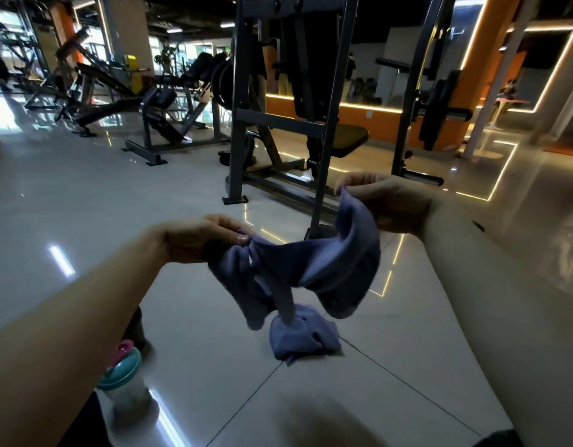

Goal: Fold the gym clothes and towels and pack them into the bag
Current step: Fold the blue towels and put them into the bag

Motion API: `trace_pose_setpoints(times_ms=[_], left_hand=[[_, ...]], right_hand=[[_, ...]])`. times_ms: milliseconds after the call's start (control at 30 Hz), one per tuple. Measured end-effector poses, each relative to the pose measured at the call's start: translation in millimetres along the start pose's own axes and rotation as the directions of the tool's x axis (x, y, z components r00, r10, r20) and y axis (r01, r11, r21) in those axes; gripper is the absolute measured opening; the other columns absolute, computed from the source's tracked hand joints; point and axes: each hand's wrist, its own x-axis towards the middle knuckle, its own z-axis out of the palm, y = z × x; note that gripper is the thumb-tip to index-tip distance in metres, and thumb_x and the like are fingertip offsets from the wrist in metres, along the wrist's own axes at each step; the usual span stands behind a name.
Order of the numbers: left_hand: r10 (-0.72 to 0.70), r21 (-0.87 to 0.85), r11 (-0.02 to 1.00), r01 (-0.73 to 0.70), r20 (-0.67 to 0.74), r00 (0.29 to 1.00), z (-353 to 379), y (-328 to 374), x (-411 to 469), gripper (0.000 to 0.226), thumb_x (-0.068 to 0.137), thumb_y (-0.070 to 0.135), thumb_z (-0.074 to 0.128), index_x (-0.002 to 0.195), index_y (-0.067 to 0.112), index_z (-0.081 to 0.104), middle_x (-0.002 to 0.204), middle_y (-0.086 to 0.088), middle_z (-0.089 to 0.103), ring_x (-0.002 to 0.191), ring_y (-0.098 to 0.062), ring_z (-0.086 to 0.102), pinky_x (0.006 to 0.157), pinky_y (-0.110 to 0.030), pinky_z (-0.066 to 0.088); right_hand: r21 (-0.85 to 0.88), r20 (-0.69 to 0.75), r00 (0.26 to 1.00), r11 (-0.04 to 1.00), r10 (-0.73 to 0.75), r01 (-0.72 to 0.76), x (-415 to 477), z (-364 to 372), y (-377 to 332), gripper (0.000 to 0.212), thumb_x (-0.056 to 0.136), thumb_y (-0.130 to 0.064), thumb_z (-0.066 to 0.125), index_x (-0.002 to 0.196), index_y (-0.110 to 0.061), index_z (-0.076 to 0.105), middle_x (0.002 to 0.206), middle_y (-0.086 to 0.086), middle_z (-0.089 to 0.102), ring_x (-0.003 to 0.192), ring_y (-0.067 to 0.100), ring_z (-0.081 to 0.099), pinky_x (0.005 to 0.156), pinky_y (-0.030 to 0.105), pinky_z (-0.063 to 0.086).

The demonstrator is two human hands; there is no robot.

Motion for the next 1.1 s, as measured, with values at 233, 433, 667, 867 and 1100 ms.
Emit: trace_pose_setpoints(times_ms=[233,433,667,867,1100], left_hand=[[0.019,0.523,0.836,0.169,-0.336,0.942,-2.2,-12.1,12.3,0.022,0.098,0.009,0.062,0.104,0.020,0.079,0.111,-0.001,0.074,0.112,-0.018,0.061,0.100,-0.036,0.044],[0.279,0.726,0.687,0.039,-0.313,0.908,23.5,4.3,25.2,0.021,0.098,0.010,0.061,0.102,0.023,0.077,0.105,0.007,0.065,0.101,-0.008,0.059,0.088,-0.021,0.045],[0.438,0.778,0.622,-0.087,-0.254,0.863,36.2,19.9,26.4,0.020,0.097,0.007,0.061,0.106,0.017,0.076,0.097,0.009,0.073,0.090,0.005,0.067,0.076,-0.009,0.050],[0.472,0.687,0.719,-0.103,-0.374,0.798,35.1,11.2,28.6,0.008,0.094,0.010,0.067,0.094,0.013,0.075,0.088,0.000,0.073,0.082,-0.002,0.069,0.071,-0.017,0.054],[0.424,0.399,0.893,-0.207,-0.596,0.682,47.5,10.2,38.6,0.035,0.085,0.007,0.078,0.115,0.015,0.062,0.094,-0.006,0.074,0.087,-0.015,0.073,0.077,-0.025,0.060]], right_hand=[[-0.266,-0.082,0.982,0.946,0.169,-0.185,13.8,8.9,22.2,0.018,0.090,-0.017,0.061,0.105,-0.016,0.070,0.112,0.006,0.066,0.103,0.020,0.063,0.084,0.032,0.053],[-0.364,0.002,0.960,0.894,0.280,-0.260,24.7,16.6,26.5,0.016,0.090,-0.019,0.066,0.105,-0.018,0.072,0.115,0.006,0.067,0.108,0.020,0.063,0.090,0.032,0.050],[-0.388,-0.053,0.969,0.889,0.242,-0.243,27.9,17.9,24.2,0.016,0.088,-0.018,0.068,0.102,-0.017,0.076,0.113,0.007,0.069,0.110,0.024,0.061,0.098,0.040,0.049],[-0.430,-0.155,0.976,0.879,0.154,-0.207,34.1,21.1,27.8,0.019,0.081,-0.027,0.076,0.098,-0.019,0.076,0.117,0.012,0.066,0.117,0.037,0.057,0.099,0.048,0.047],[-0.466,-0.167,0.981,0.868,0.103,-0.171,44.8,25.3,31.7,0.016,0.084,-0.024,0.078,0.096,-0.014,0.074,0.112,0.015,0.067,0.118,0.045,0.056,0.098,0.055,0.048]])
